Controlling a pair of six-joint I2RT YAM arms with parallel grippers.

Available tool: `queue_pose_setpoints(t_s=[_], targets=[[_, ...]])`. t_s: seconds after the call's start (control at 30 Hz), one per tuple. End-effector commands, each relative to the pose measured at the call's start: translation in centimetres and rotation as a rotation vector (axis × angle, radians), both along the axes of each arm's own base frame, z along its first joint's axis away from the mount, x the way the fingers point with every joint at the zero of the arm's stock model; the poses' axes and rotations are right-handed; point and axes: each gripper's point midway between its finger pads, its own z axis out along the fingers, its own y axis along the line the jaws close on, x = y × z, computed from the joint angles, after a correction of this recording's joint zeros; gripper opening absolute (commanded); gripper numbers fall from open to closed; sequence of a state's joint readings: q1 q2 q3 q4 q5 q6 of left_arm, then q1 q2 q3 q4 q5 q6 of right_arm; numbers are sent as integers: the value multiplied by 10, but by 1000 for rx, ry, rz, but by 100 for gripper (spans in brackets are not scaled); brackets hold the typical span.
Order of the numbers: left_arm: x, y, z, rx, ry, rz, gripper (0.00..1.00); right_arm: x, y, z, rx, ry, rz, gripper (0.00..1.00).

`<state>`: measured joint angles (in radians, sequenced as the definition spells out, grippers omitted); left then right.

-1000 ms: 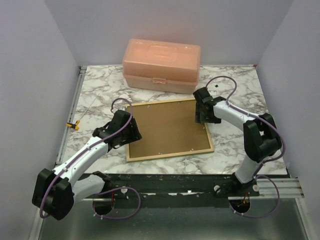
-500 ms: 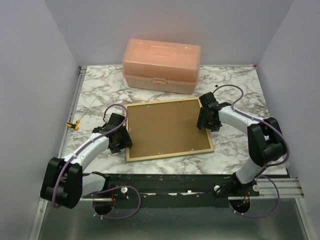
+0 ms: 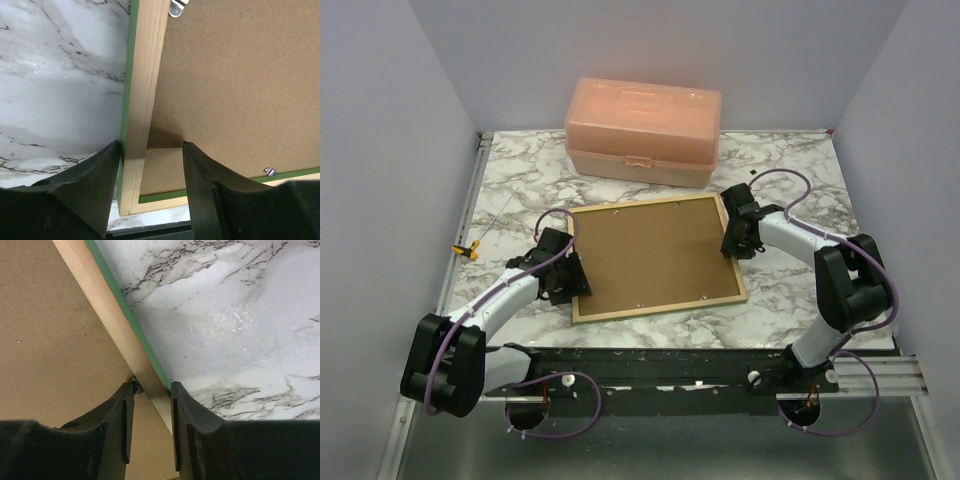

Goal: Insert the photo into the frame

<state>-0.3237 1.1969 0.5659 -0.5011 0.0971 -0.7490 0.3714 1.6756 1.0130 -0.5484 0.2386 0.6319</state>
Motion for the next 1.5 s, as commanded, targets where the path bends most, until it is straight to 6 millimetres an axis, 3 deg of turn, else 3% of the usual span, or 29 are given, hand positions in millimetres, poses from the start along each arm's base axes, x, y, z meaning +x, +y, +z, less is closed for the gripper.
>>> queue_pose_setpoints(t_s=[0.0,0.07,0.27,0.5,0.67,0.83,0.97,1.1,1.33,1.47], targets=[[-6,-17,-4,-55,15,-54,53,-3,-12,-32,-58,36,-39,12],[-8,-22,-4,-66,22,-65,53,-3,-14,-34,-69,44,-24,0],[-17,-50,1,-130,29,-125,53,4,-25,-26,-148,18,31,0],[-35,-83,4,-228,37,-187,52,17,-17,-11,-123,-2,62,3],[-26,-55,8,-68,14,-141,59,6,-20,-14,-117,17,66,10],[5,-37,25,-25,-36,-82,62,-5,-24,-21,-127,42,85,39],[31,-26,32,6,-56,-43,61,-8,-23,-20,-113,45,83,51],[50,-20,29,55,-34,-18,60,-8,-18,-14,-79,33,87,54],[68,-12,7,162,40,-17,53,-11,-12,-7,-39,25,96,55],[78,-5,8,213,30,3,48,-13,-10,-7,-27,26,100,55]])
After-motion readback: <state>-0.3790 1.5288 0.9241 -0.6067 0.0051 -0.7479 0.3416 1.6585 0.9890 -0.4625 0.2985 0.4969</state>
